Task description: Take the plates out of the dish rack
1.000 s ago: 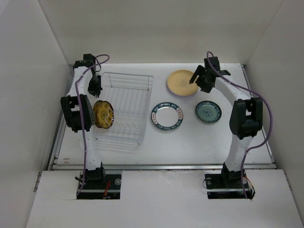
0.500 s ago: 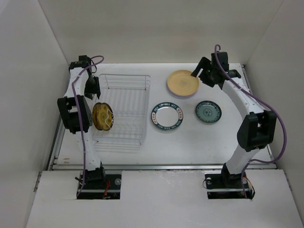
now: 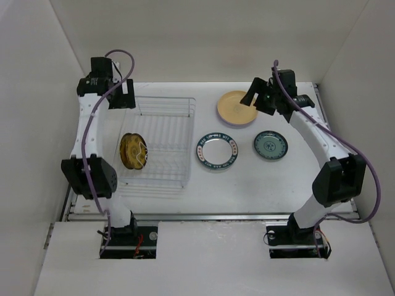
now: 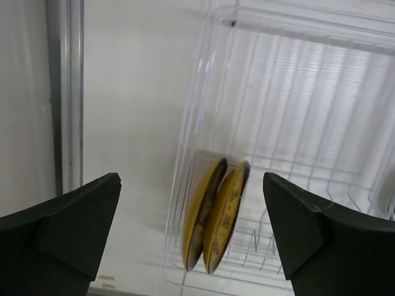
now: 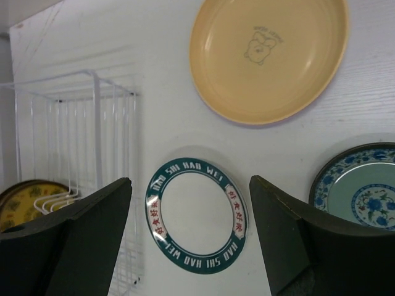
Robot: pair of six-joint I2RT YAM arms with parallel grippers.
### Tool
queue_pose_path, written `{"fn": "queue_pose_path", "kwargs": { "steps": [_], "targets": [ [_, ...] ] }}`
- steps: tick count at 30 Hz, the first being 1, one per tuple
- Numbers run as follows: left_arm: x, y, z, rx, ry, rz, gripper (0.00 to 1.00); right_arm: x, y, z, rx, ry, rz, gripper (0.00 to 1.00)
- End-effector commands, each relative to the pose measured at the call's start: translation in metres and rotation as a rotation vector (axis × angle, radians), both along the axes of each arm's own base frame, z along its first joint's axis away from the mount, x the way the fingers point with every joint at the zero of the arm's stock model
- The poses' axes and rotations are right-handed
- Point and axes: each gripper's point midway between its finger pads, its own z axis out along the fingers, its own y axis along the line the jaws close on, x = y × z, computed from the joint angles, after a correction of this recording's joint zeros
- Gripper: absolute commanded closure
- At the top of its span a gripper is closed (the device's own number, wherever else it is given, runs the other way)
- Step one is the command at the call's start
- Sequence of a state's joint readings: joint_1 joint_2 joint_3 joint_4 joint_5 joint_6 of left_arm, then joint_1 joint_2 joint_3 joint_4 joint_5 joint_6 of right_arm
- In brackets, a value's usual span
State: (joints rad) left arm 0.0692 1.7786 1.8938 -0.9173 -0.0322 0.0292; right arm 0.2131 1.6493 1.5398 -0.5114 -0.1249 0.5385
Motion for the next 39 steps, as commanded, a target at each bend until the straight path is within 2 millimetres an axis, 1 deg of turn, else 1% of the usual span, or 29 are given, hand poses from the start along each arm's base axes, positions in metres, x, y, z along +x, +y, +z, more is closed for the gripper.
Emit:
{"fn": "queue_pose_path", "kwargs": {
  "steps": [1, 2, 3, 4, 5, 6, 7, 8, 9, 10, 11, 12, 14, 16, 17, 19, 20, 21, 22, 23, 24, 29, 31, 32, 33, 35, 36, 37, 39],
  "targets": [
    [-0.024, -0.022, 0.045, 0.066, -0.121, -0.164, 0.01, -0.025, 0.022, 0.018, -0.017, -0.052, 0.113, 0.17],
    [-0.032, -0.025, 0.035, 0.061, -0.076, -0.206, 0.01, -0.027, 0.021, 0.012, -0.020, -0.040, 0.113, 0.17],
    [-0.041, -0.035, 0.031, 0.054, -0.048, -0.264, 0.01, -0.033, 0.024, 0.015, -0.027, -0.050, 0.128, 0.17],
    [-0.059, -0.043, 0.022, 0.043, 0.018, -0.318, 0.01, -0.035, 0.022, 0.012, -0.033, -0.046, 0.121, 0.17],
    [-0.069, -0.047, 0.011, 0.049, 0.073, -0.379, 0.03, -0.040, 0.020, 0.007, -0.035, -0.034, 0.121, 0.17],
    [-0.076, -0.044, 0.004, 0.062, 0.114, -0.384, 0.09, -0.042, 0.020, 0.002, -0.038, -0.024, 0.121, 0.17],
    [-0.084, -0.045, -0.003, 0.080, 0.154, -0.401, 0.24, -0.045, 0.019, 0.003, -0.037, -0.025, 0.121, 0.17],
    [-0.089, -0.041, -0.009, 0.114, 0.192, -0.401, 0.31, -0.046, 0.018, -0.002, -0.040, -0.015, 0.121, 0.17],
    [-0.096, -0.036, -0.023, 0.137, 0.243, -0.411, 0.38, -0.047, 0.018, 0.000, -0.037, -0.025, 0.121, 0.17],
    [-0.100, -0.035, -0.030, 0.155, 0.270, -0.425, 0.44, -0.050, 0.017, -0.002, -0.039, -0.019, 0.121, 0.17],
    [-0.104, -0.033, -0.035, 0.164, 0.292, -0.430, 0.52, -0.050, 0.017, -0.003, -0.039, -0.019, 0.121, 0.17],
    [-0.106, -0.035, -0.039, 0.173, 0.307, -0.438, 0.56, -0.053, 0.016, -0.004, -0.039, -0.016, 0.121, 0.17],
    [-0.110, -0.038, -0.042, 0.178, 0.318, -0.459, 0.60, -0.055, 0.016, -0.004, -0.039, -0.016, 0.121, 0.17],
    [-0.112, -0.038, -0.045, 0.177, 0.328, -0.460, 0.60, -0.057, 0.015, -0.009, -0.042, -0.006, 0.122, 0.17],
    [-0.112, -0.041, -0.045, 0.178, 0.328, -0.469, 0.60, -0.058, 0.015, -0.005, -0.039, -0.016, 0.121, 0.17],
    [-0.112, -0.038, -0.048, 0.192, 0.332, -0.462, 0.59, -0.060, 0.013, -0.006, -0.045, -0.016, 0.114, 0.17],
    [-0.113, -0.036, -0.054, 0.196, 0.358, -0.450, 0.59, -0.061, 0.013, -0.005, -0.043, -0.023, 0.114, 0.17],
    [-0.114, -0.034, -0.060, 0.204, 0.379, -0.446, 0.59, -0.062, 0.012, -0.009, -0.045, -0.014, 0.114, 0.17],
    [-0.111, -0.029, -0.058, 0.230, 0.370, -0.418, 0.61, -0.062, 0.010, -0.004, -0.050, -0.027, 0.104, 0.17],
    [-0.110, -0.024, -0.067, 0.250, 0.391, -0.397, 0.63, -0.063, 0.008, -0.007, -0.058, -0.018, 0.095, 0.17],
    [-0.111, -0.024, -0.073, 0.248, 0.411, -0.399, 0.63, -0.064, 0.007, -0.003, -0.056, -0.027, 0.095, 0.17],
    [-0.111, -0.024, -0.090, 0.237, 0.456, -0.365, 0.64, -0.066, 0.005, -0.001, -0.062, -0.028, 0.086, 0.17],
    [-0.111, -0.029, -0.094, 0.204, 0.460, -0.371, 0.68, -0.067, 0.005, 0.002, -0.060, -0.037, 0.086, 0.17],
    [-0.114, -0.032, -0.094, 0.187, 0.467, -0.379, 0.76, -0.067, 0.005, 0.002, -0.060, -0.037, 0.086, 0.17],
    [-0.114, -0.037, -0.098, 0.163, 0.475, -0.390, 0.82, -0.067, 0.005, 0.002, -0.060, -0.037, 0.086, 0.17],
    [-0.111, -0.038, -0.092, 0.154, 0.459, -0.367, 0.97, -0.067, 0.005, 0.002, -0.060, -0.037, 0.086, 0.17],
    [-0.112, -0.040, -0.089, 0.142, 0.462, -0.363, 1.00, -0.067, 0.005, 0.002, -0.060, -0.037, 0.086, 0.17],
    [-0.106, -0.040, -0.078, 0.144, 0.433, -0.361, 1.00, -0.067, 0.005, 0.002, -0.060, -0.037, 0.086, 0.17],
    [-0.104, -0.041, -0.062, 0.136, 0.400, -0.335, 1.00, -0.067, 0.007, 0.007, -0.052, -0.045, 0.094, 0.17]
  ]
}}
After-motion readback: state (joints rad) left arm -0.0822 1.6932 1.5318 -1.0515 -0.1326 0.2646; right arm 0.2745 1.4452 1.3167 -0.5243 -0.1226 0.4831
